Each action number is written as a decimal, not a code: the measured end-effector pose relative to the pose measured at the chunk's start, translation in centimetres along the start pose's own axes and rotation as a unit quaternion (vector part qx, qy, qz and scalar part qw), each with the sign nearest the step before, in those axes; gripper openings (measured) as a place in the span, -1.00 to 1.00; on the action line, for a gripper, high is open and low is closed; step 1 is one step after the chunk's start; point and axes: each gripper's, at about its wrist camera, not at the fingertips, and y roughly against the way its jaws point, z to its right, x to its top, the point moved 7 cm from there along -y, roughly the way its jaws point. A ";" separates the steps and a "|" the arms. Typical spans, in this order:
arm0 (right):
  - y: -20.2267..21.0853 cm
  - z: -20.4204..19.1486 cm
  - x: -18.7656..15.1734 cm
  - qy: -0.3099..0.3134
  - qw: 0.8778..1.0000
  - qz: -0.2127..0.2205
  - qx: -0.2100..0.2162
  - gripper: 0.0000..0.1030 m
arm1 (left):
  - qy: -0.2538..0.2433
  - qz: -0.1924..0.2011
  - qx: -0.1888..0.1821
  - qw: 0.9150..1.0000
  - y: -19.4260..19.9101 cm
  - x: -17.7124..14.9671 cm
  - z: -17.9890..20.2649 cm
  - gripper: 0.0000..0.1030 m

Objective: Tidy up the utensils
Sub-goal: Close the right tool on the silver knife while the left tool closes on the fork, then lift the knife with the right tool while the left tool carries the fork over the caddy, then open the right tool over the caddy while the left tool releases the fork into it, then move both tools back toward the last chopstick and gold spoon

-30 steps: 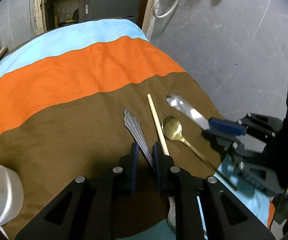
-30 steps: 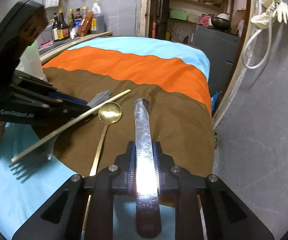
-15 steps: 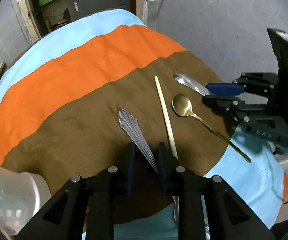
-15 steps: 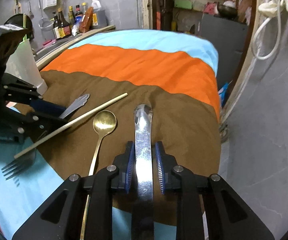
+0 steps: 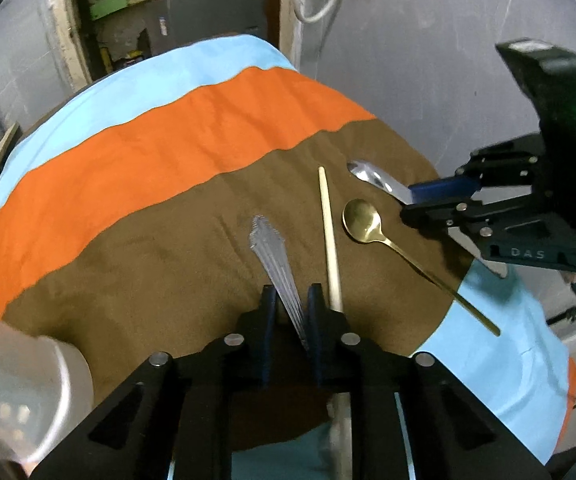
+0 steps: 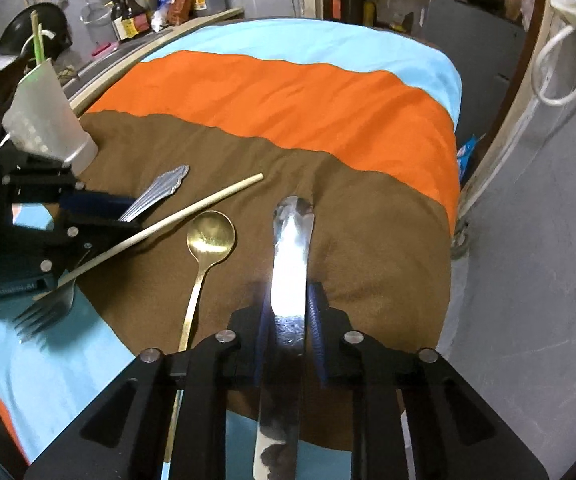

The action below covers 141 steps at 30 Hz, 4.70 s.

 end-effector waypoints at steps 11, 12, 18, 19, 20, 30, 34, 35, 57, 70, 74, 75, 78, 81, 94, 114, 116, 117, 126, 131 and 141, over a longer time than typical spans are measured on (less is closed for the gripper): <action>3.5 -1.3 -1.8 -0.044 0.990 0.133 0.019 -0.74 | 0.036 0.090 -0.009 0.995 5.0 -2.4 -0.2 -1.00; 4.3 -1.8 -1.8 -0.044 0.987 0.151 0.028 -0.74 | 0.042 0.103 -0.013 0.994 5.7 -2.4 -0.3 -1.00; 5.9 -3.8 -1.3 -0.038 0.974 0.217 0.045 -0.74 | 0.073 0.145 -0.028 0.986 8.2 -3.3 -0.9 -1.00; 6.3 -4.0 -1.3 -0.037 0.972 0.229 0.046 -0.74 | 0.079 0.152 -0.031 0.985 8.6 -3.4 -1.0 -1.00; 6.7 -4.3 -1.3 -0.037 0.969 0.241 0.049 -0.74 | 0.084 0.161 -0.034 0.983 9.2 -3.5 -1.2 -1.00; 11.0 -6.5 1.1 -0.041 0.923 0.373 0.082 -0.74 | 0.117 0.311 -0.002 0.943 16.8 -3.3 -2.2 -1.00; 12.2 -7.9 3.1 -0.037 0.909 0.402 0.107 -0.74 | 0.114 0.345 0.014 0.932 19.2 -2.9 -2.7 -1.00; 12.5 -8.3 3.7 -0.036 0.906 0.407 0.113 -0.74 | 0.113 0.352 0.018 0.929 19.9 -2.8 -2.9 -1.00; 13.9 -19.3 17.2 -0.015 0.840 0.500 0.211 -0.74 | 0.212 0.479 0.118 0.844 30.5 -4.1 -19.4 -1.00; 9.6 -20.9 19.0 -0.029 0.826 0.527 0.197 -0.74 | 0.210 0.531 0.214 0.793 29.3 -6.5 -24.0 -1.00; 8.9 -21.5 18.7 -0.018 0.826 0.530 0.189 -0.74 | 0.207 0.544 0.231 0.780 28.6 -7.0 -23.8 -1.00; 8.9 -21.6 18.5 -0.014 0.824 0.536 0.182 -0.73 | 0.205 0.546 0.236 0.777 28.5 -7.0 -23.6 -1.00; 9.1 -22.0 18.2 -0.004 0.821 0.542 0.176 -0.73 | 0.199 0.549 0.247 0.773 27.8 -7.1 -23.3 -1.00; 9.3 -22.5 17.8 0.013 0.819 0.550 0.163 -0.73 | 0.194 0.550 0.254 0.771 27.3 -7.5 -22.8 -1.00; 9.4 -23.4 17.3 0.036 0.826 0.545 0.138 -0.71 | 0.201 0.522 0.237 0.794 25.9 -8.6 -22.3 -0.99; 12.5 -21.5 15.7 0.011 0.829 0.541 0.142 -0.35 | 0.197 0.506 0.179 0.821 27.8 -8.1 -19.3 -0.23; 13.5 -20.8 15.1 0.004 0.828 0.543 0.140 -0.19 | 0.194 0.504 0.179 0.823 28.3 -7.9 -18.7 -0.11; 14.1 -20.4 14.9 0.001 0.827 0.545 0.138 -0.08 | 0.192 0.500 0.181 0.825 28.5 -7.7 -18.3 0.03; 18.2 -17.5 11.4 -0.009 0.835 0.539 0.108 0.46 | 0.164 0.480 0.199 0.838 29.8 -6.8 -13.6 0.86; 20.0 -15.7 8.8 -0.014 0.843 0.530 0.085 0.73 | 0.154 0.456 0.207 0.852 29.6 -6.0 -11.0 0.90; 24.9 -11.3 2.4 -0.046 0.845 0.532 0.036 1.00 | 0.130 0.425 0.181 0.877 27.8 -5.3 -5.4 0.90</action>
